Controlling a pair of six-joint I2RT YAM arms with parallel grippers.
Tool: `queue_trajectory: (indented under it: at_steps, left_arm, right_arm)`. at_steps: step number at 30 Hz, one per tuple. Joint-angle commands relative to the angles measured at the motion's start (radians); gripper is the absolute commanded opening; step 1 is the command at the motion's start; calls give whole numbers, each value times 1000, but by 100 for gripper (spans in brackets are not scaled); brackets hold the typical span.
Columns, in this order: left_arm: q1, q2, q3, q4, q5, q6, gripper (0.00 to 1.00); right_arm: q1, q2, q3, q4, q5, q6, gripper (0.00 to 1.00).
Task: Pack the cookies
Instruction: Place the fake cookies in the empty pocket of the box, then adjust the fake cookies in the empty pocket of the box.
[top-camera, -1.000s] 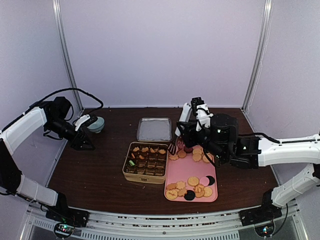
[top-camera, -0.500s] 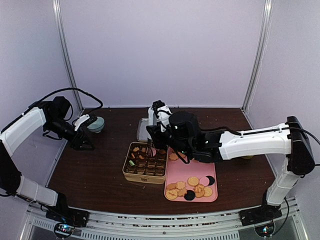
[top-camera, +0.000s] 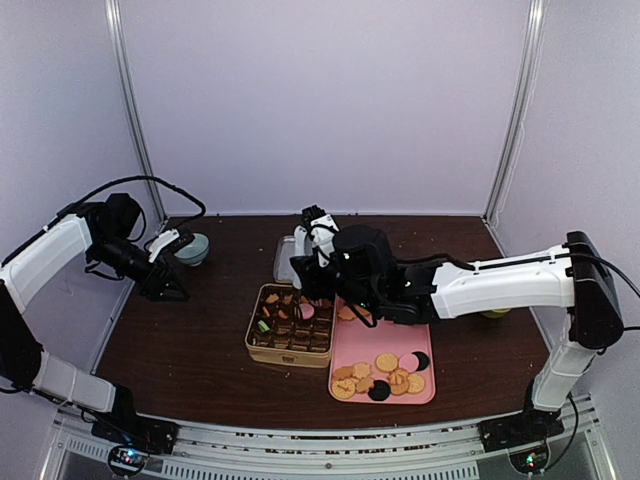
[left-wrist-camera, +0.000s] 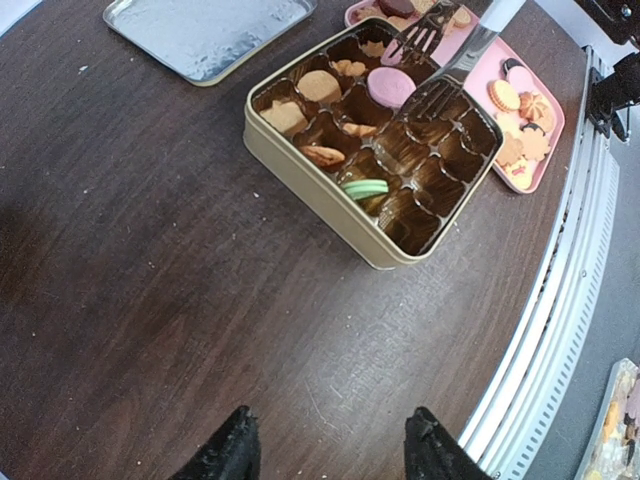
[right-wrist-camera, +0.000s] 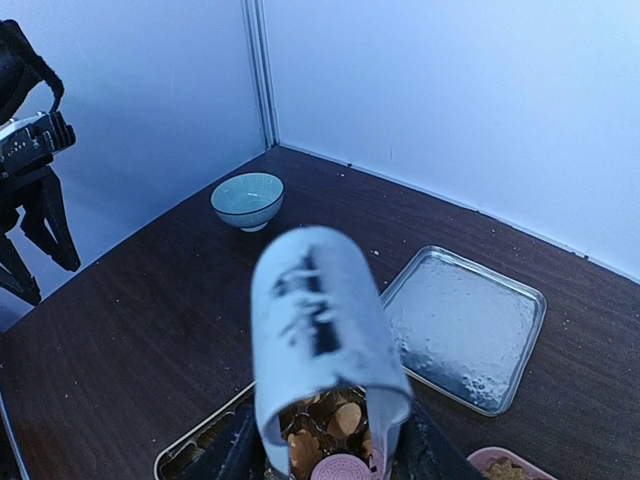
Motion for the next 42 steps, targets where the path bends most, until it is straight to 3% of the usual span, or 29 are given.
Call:
queue_trajectory:
  at_steps: [1, 23, 30, 42]
  left_arm:
    - [9, -11, 3, -5, 19, 17, 52]
    - [9, 3, 22, -8, 25, 13, 52]
    - [10, 0, 23, -13, 27, 14, 52]
    - [10, 3, 18, -13, 28, 25, 52]
  right_arm:
    - [-5, -27, 28, 25, -4, 9, 42]
    - [-11, -31, 49, 54, -11, -46, 27]
    - [-14, 12, 116, 26, -31, -64, 26]
    - [-29, 10, 88, 32, -35, -56, 27]
